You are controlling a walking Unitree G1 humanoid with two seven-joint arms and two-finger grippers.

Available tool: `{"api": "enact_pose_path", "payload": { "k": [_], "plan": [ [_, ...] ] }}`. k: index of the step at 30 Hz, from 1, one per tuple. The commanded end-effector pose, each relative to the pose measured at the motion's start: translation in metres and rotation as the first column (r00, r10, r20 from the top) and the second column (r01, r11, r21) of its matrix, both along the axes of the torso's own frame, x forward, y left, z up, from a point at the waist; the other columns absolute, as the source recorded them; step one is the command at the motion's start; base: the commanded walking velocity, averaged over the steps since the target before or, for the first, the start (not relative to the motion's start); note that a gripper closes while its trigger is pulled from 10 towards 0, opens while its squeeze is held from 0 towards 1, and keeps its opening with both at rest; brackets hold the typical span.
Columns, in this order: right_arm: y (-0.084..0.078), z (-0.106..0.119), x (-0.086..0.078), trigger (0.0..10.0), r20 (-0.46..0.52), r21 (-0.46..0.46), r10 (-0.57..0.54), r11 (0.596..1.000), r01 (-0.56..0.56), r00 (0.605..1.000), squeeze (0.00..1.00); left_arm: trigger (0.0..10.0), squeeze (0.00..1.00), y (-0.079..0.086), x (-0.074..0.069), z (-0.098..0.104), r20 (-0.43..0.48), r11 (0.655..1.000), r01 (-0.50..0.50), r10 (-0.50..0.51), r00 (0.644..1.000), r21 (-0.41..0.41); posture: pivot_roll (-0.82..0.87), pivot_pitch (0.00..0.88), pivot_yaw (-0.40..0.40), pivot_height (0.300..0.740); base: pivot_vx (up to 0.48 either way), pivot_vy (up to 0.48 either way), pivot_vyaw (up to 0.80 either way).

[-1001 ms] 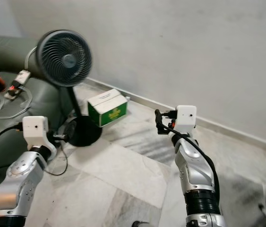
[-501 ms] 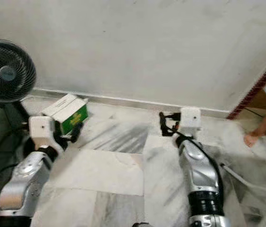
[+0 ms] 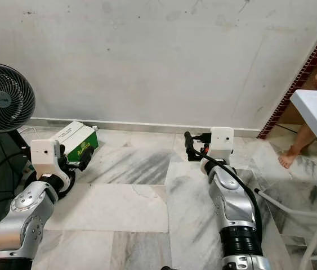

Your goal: Hang keys on a hook

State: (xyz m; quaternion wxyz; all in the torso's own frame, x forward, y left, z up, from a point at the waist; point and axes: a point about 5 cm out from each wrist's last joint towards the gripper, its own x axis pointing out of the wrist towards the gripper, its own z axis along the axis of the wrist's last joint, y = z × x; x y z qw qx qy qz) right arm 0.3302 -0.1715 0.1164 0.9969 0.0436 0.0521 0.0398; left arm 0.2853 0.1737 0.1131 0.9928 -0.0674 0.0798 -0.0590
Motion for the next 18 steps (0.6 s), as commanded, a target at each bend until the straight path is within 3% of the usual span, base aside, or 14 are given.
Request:
{"api": "enact_pose_path", "payload": {
  "k": [1, 18],
  "plan": [
    [-0.0005, 0.0021, 0.0005, 10.0, 0.009, -0.003, -0.005, 1.0, 0.005, 1.0, 0.0, 10.0, 0.0, 0.0, -0.0002, 0.0024, 0.003, 1.0, 0.003, -0.003, 1.0, 0.005, 0.09, 0.093, -0.027, 0.74, 0.311, 0.0, 0.0],
    [-0.0022, -0.0004, 0.0013, 10.0, 0.019, 0.024, -0.043, 0.999, 0.043, 0.999, 0.0, 10.0, 0.0, 0.0024, -0.0007, -0.0005, -0.031, 0.998, 0.044, -0.043, 0.999, 0.033, 0.12, 0.088, 0.023, 0.74, 0.3, 0.0, 0.0]
  ]
}}
